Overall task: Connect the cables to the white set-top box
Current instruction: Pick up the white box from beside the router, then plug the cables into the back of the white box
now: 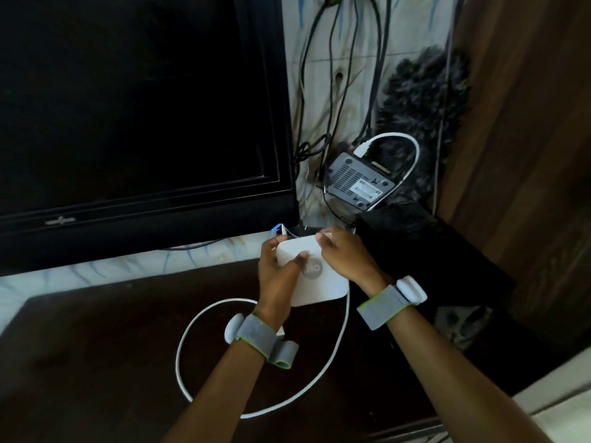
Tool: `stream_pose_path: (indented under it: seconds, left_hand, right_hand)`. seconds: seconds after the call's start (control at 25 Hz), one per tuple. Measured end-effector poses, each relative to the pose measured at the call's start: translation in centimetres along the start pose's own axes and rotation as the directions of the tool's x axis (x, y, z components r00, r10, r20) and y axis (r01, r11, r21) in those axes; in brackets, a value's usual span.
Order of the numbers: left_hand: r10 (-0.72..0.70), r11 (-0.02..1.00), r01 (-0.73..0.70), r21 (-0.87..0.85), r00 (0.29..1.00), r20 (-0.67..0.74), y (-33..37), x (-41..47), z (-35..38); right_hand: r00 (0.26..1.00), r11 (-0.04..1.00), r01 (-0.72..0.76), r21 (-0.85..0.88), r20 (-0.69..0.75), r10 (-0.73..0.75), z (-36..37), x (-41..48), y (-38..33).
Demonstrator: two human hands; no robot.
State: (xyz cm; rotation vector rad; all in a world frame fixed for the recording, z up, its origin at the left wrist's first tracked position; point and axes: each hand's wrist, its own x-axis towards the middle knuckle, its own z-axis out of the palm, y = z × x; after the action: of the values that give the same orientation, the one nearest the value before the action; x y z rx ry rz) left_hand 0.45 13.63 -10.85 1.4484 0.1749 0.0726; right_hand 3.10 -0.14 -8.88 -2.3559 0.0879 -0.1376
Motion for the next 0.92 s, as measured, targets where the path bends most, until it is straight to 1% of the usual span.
stream_pose_path:
  seconds: [0.16, 0.28, 0.36, 0.48, 0.56, 0.8, 0.92]
  left_hand:
    - [0.020, 0.998, -0.019, 0.053, 1.000, -0.023, -3.1, 0.2, -5.1]
    - [0.060, 0.998, -0.060, 0.038, 0.998, -0.004, -4.9, 0.0, -7.9]
    - [0.081, 0.995, -0.080, 0.051, 0.997, -0.009, -6.0, -0.3, -9.5]
    - [0.154, 0.984, -0.156, 0.084, 0.988, 0.023, -7.6, -0.6, -11.8]
    - [0.168, 0.980, -0.172, 0.104, 0.985, 0.044, -8.6, -0.6, -13.5]
    - [0.169, 0.977, -0.181, 0.112, 0.980, 0.106, -9.9, -0.3, -15.5]
    - [0.166, 0.972, -0.185, 0.144, 0.977, 0.135, -10.0, 0.2, -15.9]
  right_hand:
    - [0.989, 1.000, 0.020, 0.017, 0.145, -0.022, 4.0, -0.8, -0.4]
    - [0.978, 0.999, 0.028, 0.040, 0.205, -0.036, 6.3, -1.4, -0.6]
    - [0.968, 0.998, 0.041, 0.053, 0.247, -0.053, 7.6, -1.5, -1.0]
    - [0.947, 0.995, 0.072, 0.068, 0.307, -0.090, 8.9, -2.0, -1.4]
    - [0.934, 0.995, 0.079, 0.053, 0.345, -0.093, 10.1, -2.3, -1.6]
    - [0.925, 0.997, 0.048, 0.062, 0.374, -0.068, 12.0, -2.7, -1.5]
    - [0.898, 0.991, -0.024, 0.130, 0.439, -0.036, 12.2, -2.3, -1.1]
